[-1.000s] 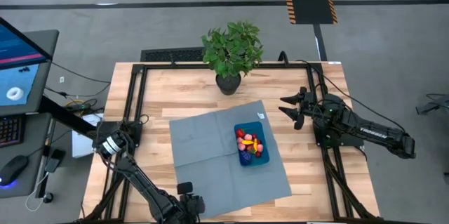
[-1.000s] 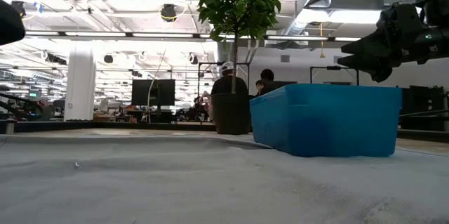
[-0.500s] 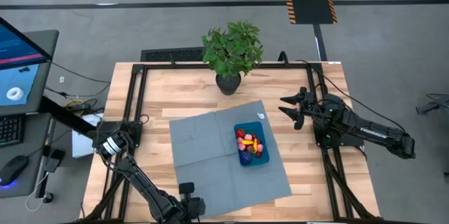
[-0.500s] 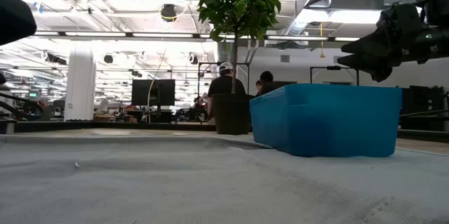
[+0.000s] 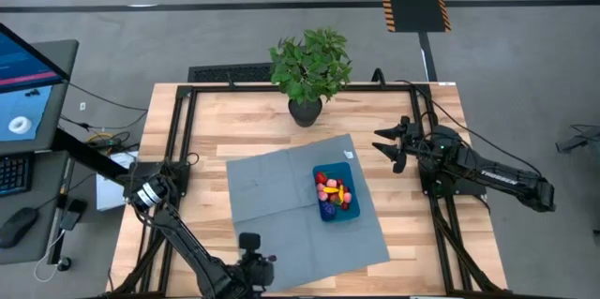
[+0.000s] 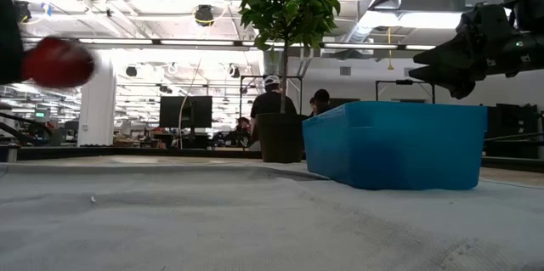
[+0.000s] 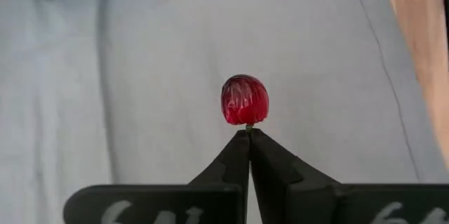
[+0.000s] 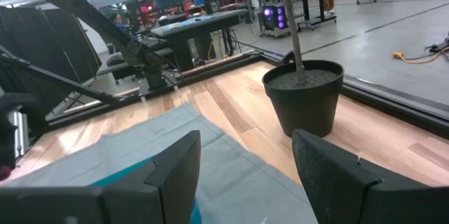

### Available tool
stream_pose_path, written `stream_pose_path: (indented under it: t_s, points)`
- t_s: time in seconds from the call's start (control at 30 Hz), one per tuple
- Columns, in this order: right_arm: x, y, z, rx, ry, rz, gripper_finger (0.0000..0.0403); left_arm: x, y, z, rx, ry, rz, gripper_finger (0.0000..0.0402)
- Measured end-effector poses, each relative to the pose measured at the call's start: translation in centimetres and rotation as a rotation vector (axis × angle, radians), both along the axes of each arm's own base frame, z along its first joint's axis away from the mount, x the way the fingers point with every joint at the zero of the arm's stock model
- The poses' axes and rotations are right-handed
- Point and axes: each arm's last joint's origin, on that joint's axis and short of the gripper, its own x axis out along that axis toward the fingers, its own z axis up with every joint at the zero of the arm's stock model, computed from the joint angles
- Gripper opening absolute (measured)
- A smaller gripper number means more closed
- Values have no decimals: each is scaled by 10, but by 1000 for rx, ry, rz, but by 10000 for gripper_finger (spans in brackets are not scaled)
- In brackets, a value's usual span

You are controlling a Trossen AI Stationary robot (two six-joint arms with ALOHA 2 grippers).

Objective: Pick and placing Produce into tupperware
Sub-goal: Put the red cherry into the bin

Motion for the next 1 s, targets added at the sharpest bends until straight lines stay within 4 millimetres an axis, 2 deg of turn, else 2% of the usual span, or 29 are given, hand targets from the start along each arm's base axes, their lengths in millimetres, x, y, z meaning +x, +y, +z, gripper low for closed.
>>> stream_pose_path:
  t_s: [0.2,0.4,0.53,0.67,0.77,1.0]
  points:
    - [0,0,0,0,0,0,249,3,1,13,49,-109,-31,0]
    - [0,0,0,0,0,0,249,10,-7,59,-48,-296,-194,0]
    - [0,0,0,0,0,0,249,7,-4,86,-59,-356,-271,0]
    - [0,0,0,0,0,0,249,0,4,95,-114,-454,-335,0]
    - [0,0,0,0,0,0,249,-8,18,89,-180,-562,-377,0]
    - [0,0,0,0,0,0,249,-33,89,74,-401,-770,-362,0]
